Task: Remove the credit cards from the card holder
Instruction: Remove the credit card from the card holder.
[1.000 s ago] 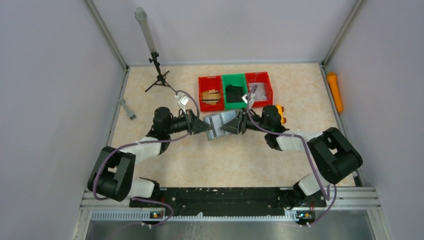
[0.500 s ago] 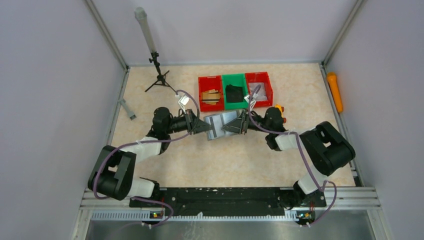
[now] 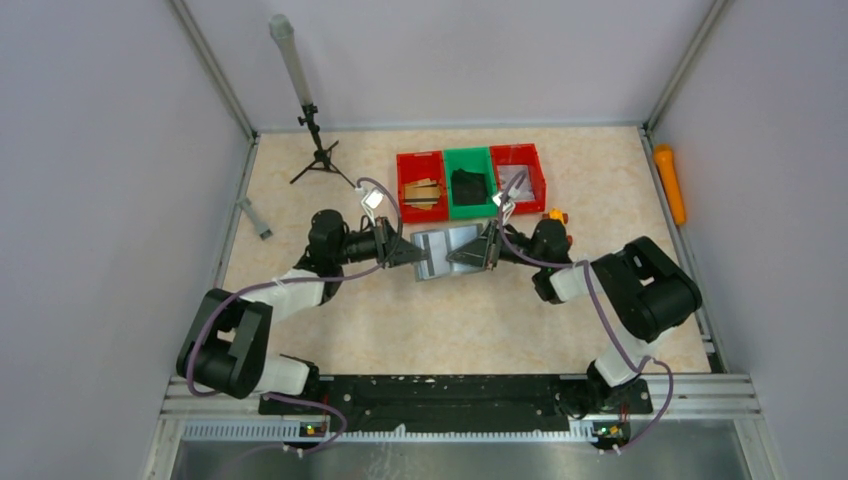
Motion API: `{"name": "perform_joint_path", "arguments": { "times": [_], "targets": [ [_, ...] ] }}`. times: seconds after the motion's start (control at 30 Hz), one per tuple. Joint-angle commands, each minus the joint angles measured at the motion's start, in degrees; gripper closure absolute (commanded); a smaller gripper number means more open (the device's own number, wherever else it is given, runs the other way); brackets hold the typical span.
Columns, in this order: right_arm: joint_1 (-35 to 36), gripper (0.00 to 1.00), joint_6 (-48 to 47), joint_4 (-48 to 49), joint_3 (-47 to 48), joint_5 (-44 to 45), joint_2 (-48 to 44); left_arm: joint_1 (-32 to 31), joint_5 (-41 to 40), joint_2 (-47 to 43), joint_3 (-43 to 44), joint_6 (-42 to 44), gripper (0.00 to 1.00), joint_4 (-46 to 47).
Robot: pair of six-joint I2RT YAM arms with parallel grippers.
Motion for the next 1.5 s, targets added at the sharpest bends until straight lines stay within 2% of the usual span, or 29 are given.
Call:
{"name": "perform_joint_path", "arguments": {
  "times": [0.0,0.07,0.17,0.3,0.4,0.47,0.5,0.53,0.6,0.73,0.83,0.87,1.1,1.47],
  "targets": [
    [2.5,0.82,2.4,9.3,1.2,-4.2,-0.1,-3.7,-0.7,1.3,3.1,2.5,0.9,-0.2],
    [2.5,0.78,2.5,9.0,1.4,-4.1,0.3,-4.1,-0.6,2.0,3.2,1.7,0.9,0.7],
    [2.5,0.76,0.0,4.0,2.2,-2.8,0.4,-5.3,-0.4,3.4,3.0,-0.1,0.9,3.7],
    [2.6,0.76,-7.7,-12.7,4.6,1.2,-0.4,-6.7,0.2,6.1,2.9,-4.1,0.93,10.2],
    [2.6,0.77,-8.3,-13.6,4.8,2.0,-0.3,-7.2,0.3,8.6,2.6,-7.3,0.94,15.0],
    [2.5,0.84,-7.7,-12.7,4.9,1.7,0.3,-7.3,0.7,10.1,2.6,-9.2,0.94,17.7],
    [2.5,0.94,-7.4,-12.2,4.9,1.6,0.8,-7.4,0.7,10.8,2.6,-9.8,0.94,18.7],
    [2.5,1.0,-7.4,-12.1,4.9,1.5,0.9,-7.4,0.6,11.4,2.8,-10.0,0.94,18.8],
    [2.5,1.0,-8.1,-13.3,4.8,2.4,0.6,-7.4,-0.5,11.6,3.8,-7.6,0.9,14.1],
    [2.0,1.0,-11.1,-20.3,5.5,5.8,0.1,-7.3,-5.1,10.4,7.0,2.1,0.78,-4.4],
    [1.3,1.0,-10.9,-21.2,5.6,6.6,0.9,-7.1,-5.9,11.9,8.1,3.5,0.64,-7.5],
    [1.1,1.0,-10.8,-21.4,5.7,6.6,1.2,-7.0,-5.1,12.9,8.8,3.0,0.62,-7.8],
    [0.1,1.0,-10.5,-22.8,5.5,7.4,1.4,-4.9,-1.2,15.3,7.8,-1.9,0.63,-1.4],
    [-2.2,1.0,-10.5,-25.0,4.6,9.0,0.3,-3.5,0.4,12.9,6.3,-2.8,0.67,1.5]
  ]
}}
